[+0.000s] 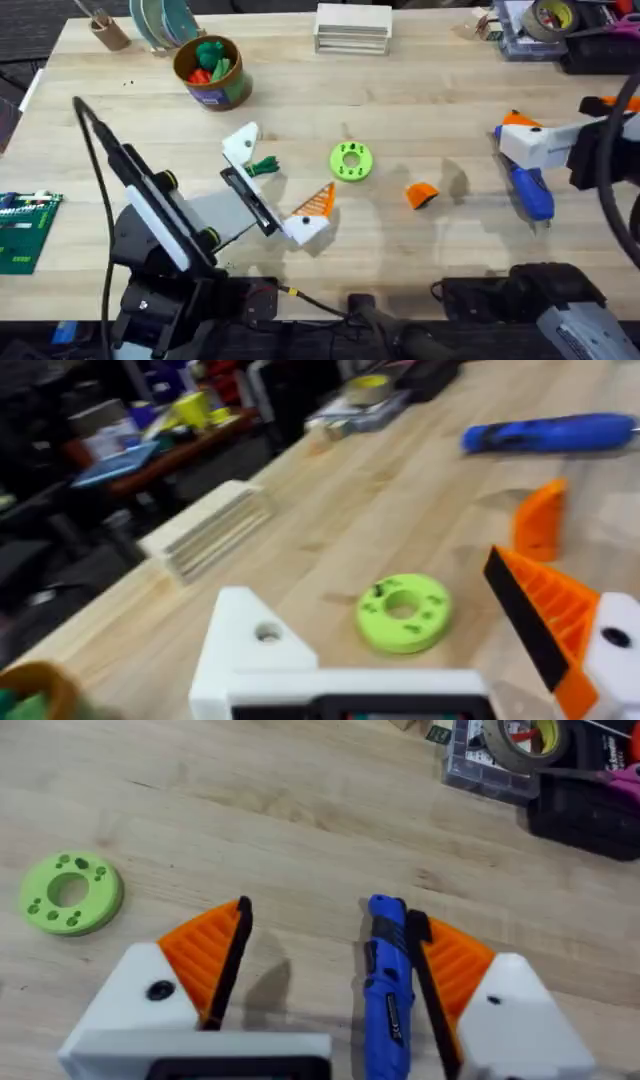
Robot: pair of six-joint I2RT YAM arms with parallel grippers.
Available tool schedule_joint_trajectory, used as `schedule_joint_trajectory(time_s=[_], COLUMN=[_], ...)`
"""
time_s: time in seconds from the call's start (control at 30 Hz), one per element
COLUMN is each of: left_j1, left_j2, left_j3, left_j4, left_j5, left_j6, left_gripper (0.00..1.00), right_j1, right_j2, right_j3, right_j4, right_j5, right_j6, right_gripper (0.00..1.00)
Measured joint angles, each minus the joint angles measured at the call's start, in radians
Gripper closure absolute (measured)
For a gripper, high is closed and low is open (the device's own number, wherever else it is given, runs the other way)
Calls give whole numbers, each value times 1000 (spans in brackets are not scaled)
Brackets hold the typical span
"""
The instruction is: Pick up the gripper from the table and insert it into the empty holder that is missing its gripper. Then pick up a screw, insert it into the mounting hole, and use the screwdriver to tighten it. Finally, clean up the table by picking up the vegetable and placing it into the bucket.
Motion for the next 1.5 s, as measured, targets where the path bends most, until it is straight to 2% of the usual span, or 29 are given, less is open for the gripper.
schedule_joint_trajectory(time_s=[0.17,0.33,0.5,0.77,1.17,1.3,1.5], left_j1=[0,0,0,0,0,0,0], left_j2=[0,0,0,0,0,0,0], left_j3=[0,0,0,0,0,0,0], left_j4=[-7,-10,-15,-40,-44,-44,-44], left_j5=[116,170,246,336,364,364,364], left_j6=[-109,-239,-302,-330,-337,-337,-340], left_gripper=[8,8,8,8,8,8,8], right_j1=[0,0,0,0,0,24,110], right_j2=[0,0,0,0,16,90,256], right_j3=[0,0,0,0,3,43,183], right_j4=[0,0,0,0,-73,-160,-321], right_j5=[0,0,0,0,-17,-60,-83], right_j6=[0,0,0,0,18,26,82], right_gripper=[9,10,10,10,10,10,9])
